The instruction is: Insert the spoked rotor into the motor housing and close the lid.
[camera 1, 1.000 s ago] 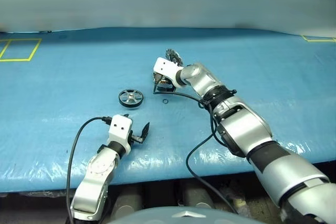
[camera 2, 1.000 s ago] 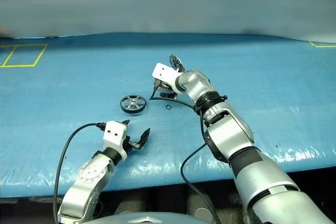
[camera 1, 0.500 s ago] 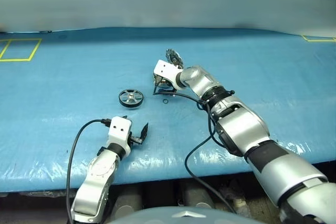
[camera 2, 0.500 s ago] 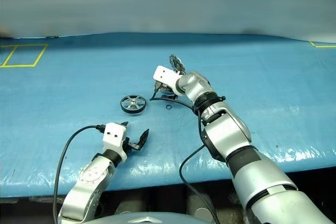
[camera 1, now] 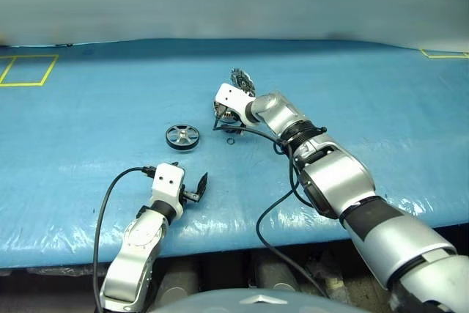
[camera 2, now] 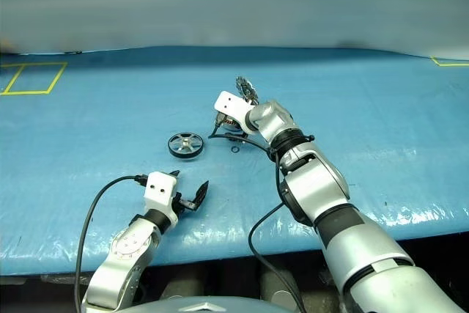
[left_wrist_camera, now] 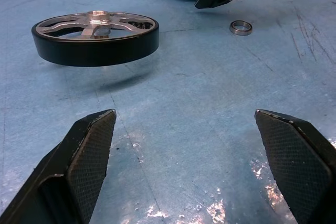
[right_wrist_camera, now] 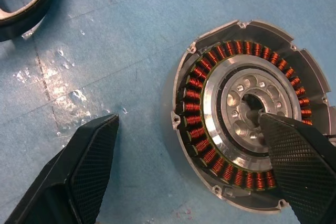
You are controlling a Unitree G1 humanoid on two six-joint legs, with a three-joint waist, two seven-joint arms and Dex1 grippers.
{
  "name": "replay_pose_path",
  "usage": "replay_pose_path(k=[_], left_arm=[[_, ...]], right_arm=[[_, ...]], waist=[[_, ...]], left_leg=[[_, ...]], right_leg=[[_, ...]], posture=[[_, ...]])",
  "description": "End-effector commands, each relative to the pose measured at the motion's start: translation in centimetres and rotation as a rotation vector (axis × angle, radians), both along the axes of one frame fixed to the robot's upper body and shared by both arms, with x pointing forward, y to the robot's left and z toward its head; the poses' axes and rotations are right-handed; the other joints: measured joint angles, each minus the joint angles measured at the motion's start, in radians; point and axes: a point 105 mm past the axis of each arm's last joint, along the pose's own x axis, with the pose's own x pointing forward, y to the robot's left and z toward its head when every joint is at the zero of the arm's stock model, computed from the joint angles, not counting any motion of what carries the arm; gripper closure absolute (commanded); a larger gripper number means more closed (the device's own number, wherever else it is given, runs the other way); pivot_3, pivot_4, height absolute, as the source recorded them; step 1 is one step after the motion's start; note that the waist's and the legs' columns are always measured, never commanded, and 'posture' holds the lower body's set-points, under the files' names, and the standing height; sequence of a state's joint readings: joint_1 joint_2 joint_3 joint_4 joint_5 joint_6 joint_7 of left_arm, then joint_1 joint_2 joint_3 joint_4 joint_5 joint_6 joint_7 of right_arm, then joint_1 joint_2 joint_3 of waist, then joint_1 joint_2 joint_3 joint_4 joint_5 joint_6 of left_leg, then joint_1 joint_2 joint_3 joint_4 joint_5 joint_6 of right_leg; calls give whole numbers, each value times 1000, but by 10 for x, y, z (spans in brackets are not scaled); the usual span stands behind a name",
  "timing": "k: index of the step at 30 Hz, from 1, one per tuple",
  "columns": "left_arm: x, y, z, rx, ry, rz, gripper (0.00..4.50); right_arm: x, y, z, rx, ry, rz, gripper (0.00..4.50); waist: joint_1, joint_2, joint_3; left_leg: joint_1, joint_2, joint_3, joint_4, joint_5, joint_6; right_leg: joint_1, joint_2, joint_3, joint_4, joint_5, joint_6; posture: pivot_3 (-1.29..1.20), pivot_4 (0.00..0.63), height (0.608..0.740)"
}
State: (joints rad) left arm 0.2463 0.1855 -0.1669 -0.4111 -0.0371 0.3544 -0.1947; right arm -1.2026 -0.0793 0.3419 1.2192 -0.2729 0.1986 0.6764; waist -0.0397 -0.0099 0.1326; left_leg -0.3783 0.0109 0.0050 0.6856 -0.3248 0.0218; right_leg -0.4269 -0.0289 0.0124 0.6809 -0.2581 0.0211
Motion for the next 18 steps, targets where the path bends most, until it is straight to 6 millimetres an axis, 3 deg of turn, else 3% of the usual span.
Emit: replay_pose_path(k=[1, 6, 16, 18], left_arm=[[1, -1, 13, 2, -59, 5, 0], [1, -2, 12, 1, -59, 5, 0], [3, -4, 11, 2, -61, -6, 0], [3, -5, 11, 1, -60, -11, 0]], right_arm=[[-2, 3, -2, 7, 17, 6, 564], [0, 2, -1, 4, 0, -6, 2166], [0, -4, -5, -3, 6, -25, 2166], [-1, -3, -7, 9, 18, -30, 2488]], waist=[[1, 0, 0], [1, 0, 0], [1, 3, -2], [1, 3, -2]], left_leg=[[0, 0, 0, 0, 0, 0], [0, 0, 0, 0, 0, 0], [0, -1, 0, 0, 1, 0], [0, -1, 0, 0, 1, 0]], right_leg=[[0, 0, 0, 0, 0, 0], [0, 0, 0, 0, 0, 0], [0, -1, 0, 0, 0, 0], [0, -1, 0, 0, 0, 0]], posture=[[0, 150, 740], [0, 150, 740], [0, 150, 740], [0, 150, 740]])
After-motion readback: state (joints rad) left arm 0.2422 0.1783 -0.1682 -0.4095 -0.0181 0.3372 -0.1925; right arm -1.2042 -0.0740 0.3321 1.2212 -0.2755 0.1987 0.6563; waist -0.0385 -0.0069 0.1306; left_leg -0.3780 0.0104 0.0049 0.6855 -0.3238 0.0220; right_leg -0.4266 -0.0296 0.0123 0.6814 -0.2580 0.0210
